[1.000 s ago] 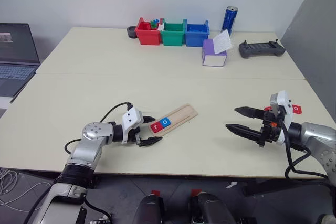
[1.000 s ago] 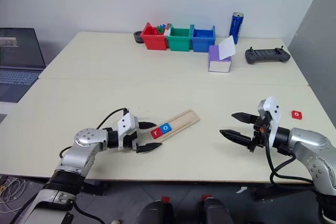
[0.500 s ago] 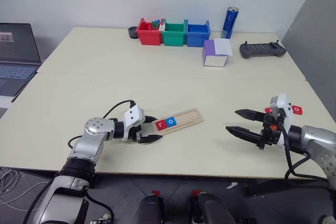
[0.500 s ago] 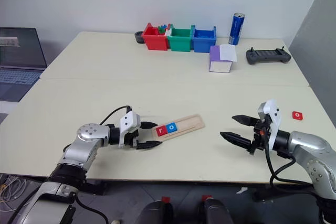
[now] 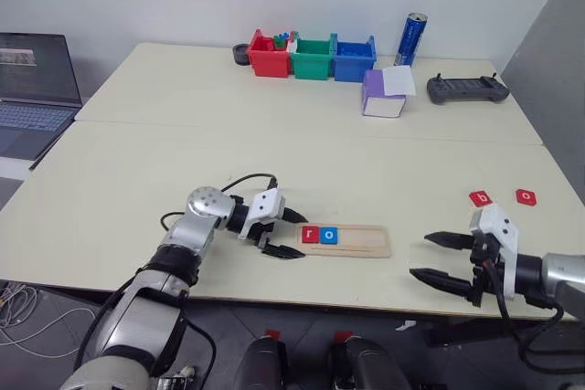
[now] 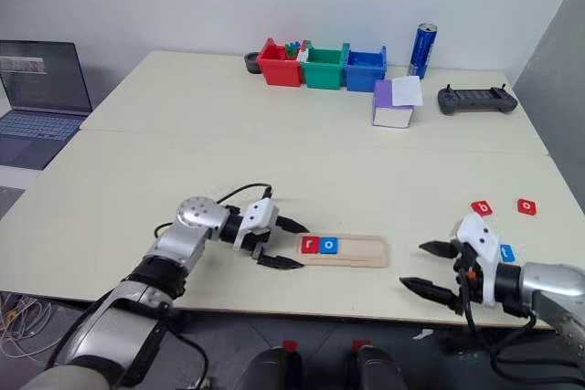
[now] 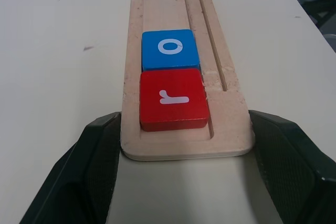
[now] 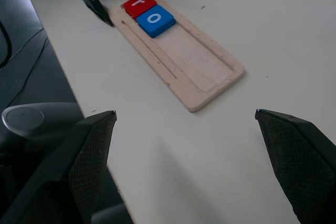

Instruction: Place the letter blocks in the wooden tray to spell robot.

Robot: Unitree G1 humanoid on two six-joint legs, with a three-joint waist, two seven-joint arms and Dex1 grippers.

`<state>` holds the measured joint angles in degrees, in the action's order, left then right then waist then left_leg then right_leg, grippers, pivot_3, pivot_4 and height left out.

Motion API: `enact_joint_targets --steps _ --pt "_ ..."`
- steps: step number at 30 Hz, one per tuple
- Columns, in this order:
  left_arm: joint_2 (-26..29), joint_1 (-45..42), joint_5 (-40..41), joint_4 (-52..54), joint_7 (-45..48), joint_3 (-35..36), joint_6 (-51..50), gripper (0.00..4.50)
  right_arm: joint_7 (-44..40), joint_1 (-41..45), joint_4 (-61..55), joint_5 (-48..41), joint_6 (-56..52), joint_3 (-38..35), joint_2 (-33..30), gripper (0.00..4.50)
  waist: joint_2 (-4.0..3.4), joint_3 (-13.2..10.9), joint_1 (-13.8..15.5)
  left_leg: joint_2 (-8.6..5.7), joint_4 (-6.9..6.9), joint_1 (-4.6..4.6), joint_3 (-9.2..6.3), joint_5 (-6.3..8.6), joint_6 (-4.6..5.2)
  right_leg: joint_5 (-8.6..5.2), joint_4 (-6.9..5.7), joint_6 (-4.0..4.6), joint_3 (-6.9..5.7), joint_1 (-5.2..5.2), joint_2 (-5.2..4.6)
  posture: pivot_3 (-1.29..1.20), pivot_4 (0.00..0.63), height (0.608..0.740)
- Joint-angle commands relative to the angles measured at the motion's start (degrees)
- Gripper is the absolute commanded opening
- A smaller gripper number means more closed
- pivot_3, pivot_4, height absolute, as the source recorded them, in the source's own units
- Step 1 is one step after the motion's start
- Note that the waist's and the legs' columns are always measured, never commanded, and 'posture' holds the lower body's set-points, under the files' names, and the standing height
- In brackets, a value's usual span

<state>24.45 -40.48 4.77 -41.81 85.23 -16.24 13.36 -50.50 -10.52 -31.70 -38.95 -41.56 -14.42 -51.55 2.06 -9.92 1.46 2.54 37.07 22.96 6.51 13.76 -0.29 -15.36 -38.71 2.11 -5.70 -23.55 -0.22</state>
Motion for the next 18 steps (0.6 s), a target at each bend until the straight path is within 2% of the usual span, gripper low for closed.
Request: enact_joint_targets --steps 1,9,18 --pt "-2.3 -1.6 -1.7 -3.4 0.0 -1.2 2.5 3.4 -0.9 -1.9 -2.3 1.2 3.4 -3.1 0.0 4.5 0.01 0.0 0.0 -0.01 0.0 0.01 0.0 0.0 0.0 0.01 0.01 -0.01 -0.01 0.0 0.0 0.0 0.15 0.74" --pt "-3.8 -1.8 -1.5 -4.1 0.0 -0.3 2.9 3.4 -1.6 -6.4 -1.7 2.9 7.3 -7.3 0.6 4.5 0.04 0.0 -0.1 0.0 -0.01 0.01 -0.08 0.0 0.01 0.0 0.06 -0.04 -0.1 0.03 0.01 0.0 0.15 0.74" --pt "-4.3 -0.3 -2.3 -0.7 -2.7 -0.9 1.7 3.4 -2.8 -6.0 0.1 3.4 7.8 -7.8 -0.1 4.5 0.04 0.0 -0.1 0.0 -0.02 0.01 -0.1 0.0 0.01 0.0 0.09 -0.05 -0.12 0.05 0.01 0.0 0.15 0.74"
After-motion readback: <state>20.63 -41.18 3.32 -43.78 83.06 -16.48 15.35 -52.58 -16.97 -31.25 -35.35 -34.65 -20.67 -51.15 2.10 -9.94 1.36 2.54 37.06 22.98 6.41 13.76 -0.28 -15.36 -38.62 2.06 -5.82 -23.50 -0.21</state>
